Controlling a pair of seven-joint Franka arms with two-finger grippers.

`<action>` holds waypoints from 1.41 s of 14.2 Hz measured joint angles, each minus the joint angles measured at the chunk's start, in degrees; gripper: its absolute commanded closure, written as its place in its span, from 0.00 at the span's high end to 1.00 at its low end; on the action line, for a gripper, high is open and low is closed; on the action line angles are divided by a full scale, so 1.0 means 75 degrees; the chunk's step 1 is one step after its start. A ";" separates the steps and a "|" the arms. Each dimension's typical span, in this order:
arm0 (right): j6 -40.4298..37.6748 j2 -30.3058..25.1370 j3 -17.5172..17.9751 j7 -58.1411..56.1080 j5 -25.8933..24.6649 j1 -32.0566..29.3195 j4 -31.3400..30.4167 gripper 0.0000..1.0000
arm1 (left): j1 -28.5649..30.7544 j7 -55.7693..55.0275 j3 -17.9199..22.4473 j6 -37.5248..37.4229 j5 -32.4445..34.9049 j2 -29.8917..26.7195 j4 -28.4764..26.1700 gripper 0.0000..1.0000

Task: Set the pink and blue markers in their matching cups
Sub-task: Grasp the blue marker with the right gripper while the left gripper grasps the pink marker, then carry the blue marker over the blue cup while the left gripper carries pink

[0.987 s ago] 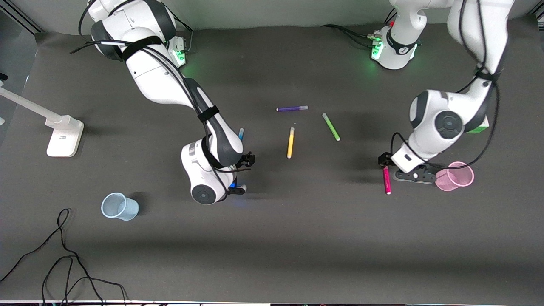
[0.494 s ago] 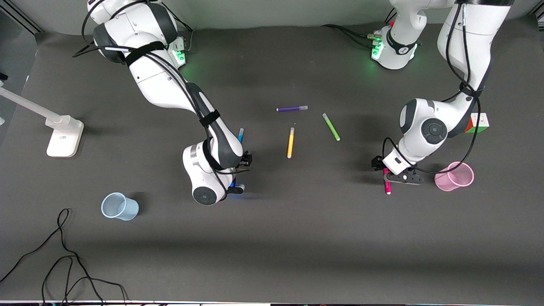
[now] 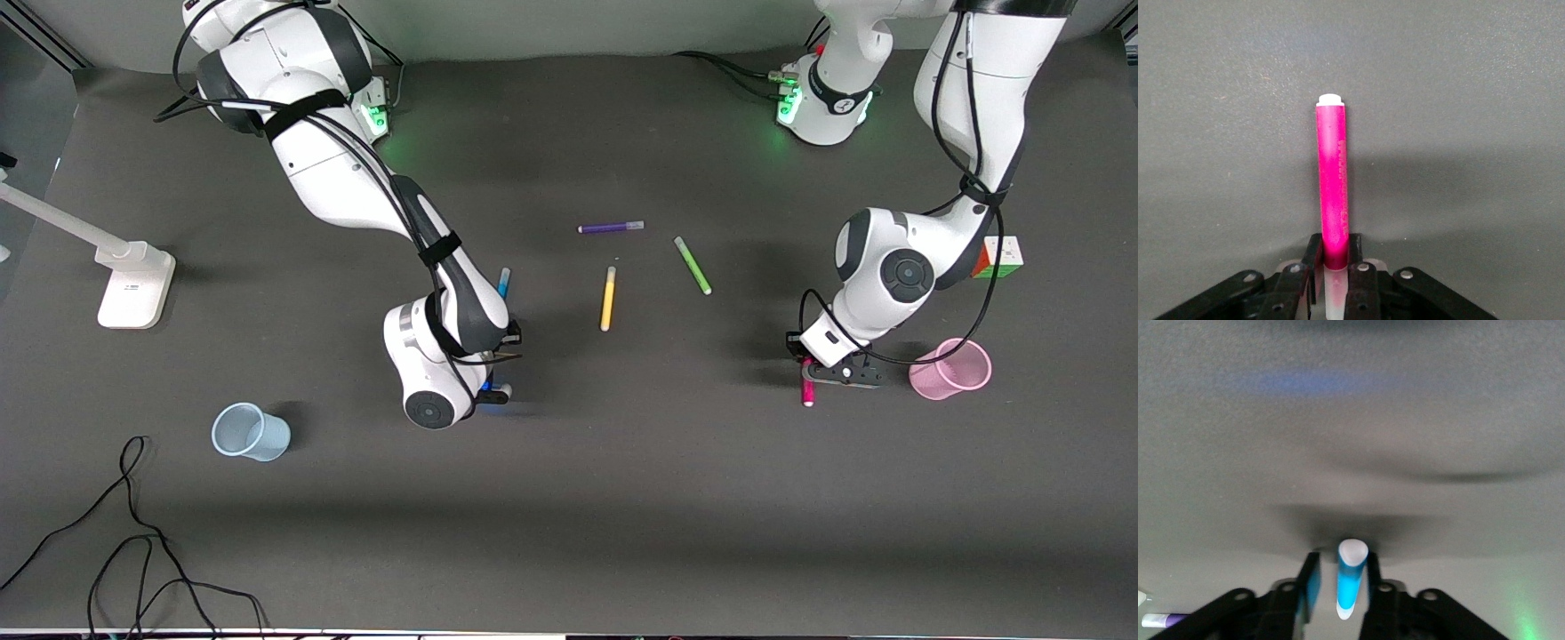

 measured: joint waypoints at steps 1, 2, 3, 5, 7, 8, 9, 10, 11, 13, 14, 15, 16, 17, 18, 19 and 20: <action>-0.0007 -0.0001 0.0000 0.0000 -0.0001 -0.0001 0.0001 0.00 | -0.0002 0.0000 -0.0002 0.0008 0.0000 0.0003 0.0022 0.27; -0.0007 -0.0001 0.0000 0.0000 -0.0001 -0.0001 0.0001 0.00 | -0.0003 0.0000 -0.0003 0.0009 0.0000 0.0009 0.0061 0.25; -0.0007 -0.0001 0.0000 0.0000 -0.0001 -0.0001 0.0001 0.00 | -0.0003 0.0000 -0.0002 0.0010 0.0000 0.0015 0.0101 0.16; -0.0007 -0.0001 -0.0016 0.0000 -0.0001 -0.0002 0.0009 0.00 | -0.0003 0.0003 0.0001 0.0013 0.0001 0.0045 0.0182 0.00; -0.0007 -0.0002 -0.0076 0.0000 -0.0001 -0.0008 0.0032 0.00 | -0.0003 0.0005 0.0003 0.0014 0.0003 0.0075 0.0257 0.00; -0.0007 -0.0002 -0.0091 0.0000 -0.0001 -0.0022 0.0038 0.00 | -0.0003 0.0005 0.0004 0.0015 0.0004 0.0090 0.0279 0.00; -0.0007 -0.0002 -0.0102 0.0000 -0.0001 -0.0031 0.0041 0.00 | -0.0003 0.0006 0.0005 0.0015 0.0004 0.0099 0.0283 0.00; -0.0007 -0.0003 -0.0109 0.0000 -0.0001 -0.0036 0.0045 0.00 | -0.0003 0.0006 0.0006 0.0015 0.0005 0.0100 0.0286 0.00; -0.0007 -0.0009 -0.0120 0.0000 -0.0001 -0.0036 0.0051 0.00 | -0.0003 0.0007 0.0007 0.0019 0.0007 0.0100 0.0295 0.00; -0.0007 -0.0064 -0.0171 0.0047 -0.0001 -0.0037 0.0066 0.00 | -0.0002 0.0021 0.0027 0.0065 0.0012 0.0089 0.0386 0.00; -0.0008 -0.0121 -0.0208 0.0192 -0.0001 -0.0039 0.0083 0.00 | 0.0000 0.0041 0.0040 0.0077 0.0016 0.0050 0.0473 0.00; -0.0009 -0.0199 -0.0280 0.0329 -0.0001 -0.0038 0.0124 0.00 | 0.0002 0.0089 0.0057 0.0036 0.0020 -0.0051 0.0590 0.00; -0.0012 -0.0314 -0.0385 0.0424 -0.0001 -0.0038 0.0170 0.00 | 0.0010 0.0172 0.0075 -0.0188 0.0021 -0.0229 0.0721 0.00; -0.0016 -0.0472 -0.0539 0.0485 -0.0026 -0.0036 0.0196 0.00 | 0.0041 0.0311 0.0099 -0.0662 0.0024 -0.0480 0.0895 0.00; -0.0022 -0.0638 -0.0716 0.0515 -0.0086 -0.0033 0.0221 0.00 | 0.0118 0.0579 0.0119 -0.1251 0.0028 -0.0742 0.1088 0.00; -0.0028 -0.0805 -0.0916 0.0532 -0.0176 -0.0034 0.0272 0.00 | 0.0266 0.1001 0.0136 -0.1827 0.0032 -0.0989 0.1300 0.00; -0.0032 -0.0958 -0.1146 0.0553 -0.0277 -0.0034 0.0346 0.00 | 0.0497 0.1563 0.0151 -0.2295 0.0035 -0.1214 0.1520 0.00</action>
